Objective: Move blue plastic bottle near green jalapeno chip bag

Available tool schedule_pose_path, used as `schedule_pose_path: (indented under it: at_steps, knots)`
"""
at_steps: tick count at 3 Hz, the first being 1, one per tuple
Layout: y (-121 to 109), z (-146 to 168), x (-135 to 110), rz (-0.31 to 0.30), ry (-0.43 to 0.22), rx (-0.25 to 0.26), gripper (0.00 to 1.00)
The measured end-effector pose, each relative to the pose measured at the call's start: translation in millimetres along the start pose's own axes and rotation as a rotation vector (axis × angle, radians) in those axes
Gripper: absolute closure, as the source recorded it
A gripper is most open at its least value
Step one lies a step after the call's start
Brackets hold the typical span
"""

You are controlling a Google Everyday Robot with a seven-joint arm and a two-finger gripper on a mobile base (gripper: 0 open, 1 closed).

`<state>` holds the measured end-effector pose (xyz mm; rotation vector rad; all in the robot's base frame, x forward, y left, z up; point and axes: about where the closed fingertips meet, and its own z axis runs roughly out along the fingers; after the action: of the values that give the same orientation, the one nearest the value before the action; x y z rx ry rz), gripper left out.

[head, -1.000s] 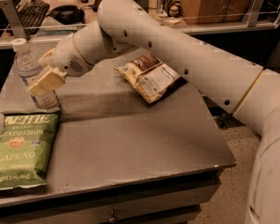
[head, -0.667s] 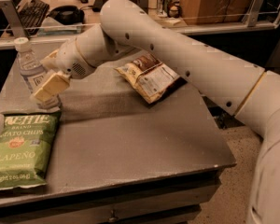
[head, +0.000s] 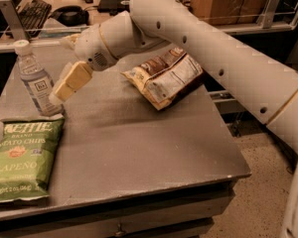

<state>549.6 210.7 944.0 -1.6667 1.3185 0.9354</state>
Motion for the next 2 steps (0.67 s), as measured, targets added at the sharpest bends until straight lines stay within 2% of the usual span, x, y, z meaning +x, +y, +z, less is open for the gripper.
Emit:
schedule_pose_path:
  at_steps: [2]
  knots:
    - [-15, -110, -22, -0.042, -0.037, 0.097, 0.0]
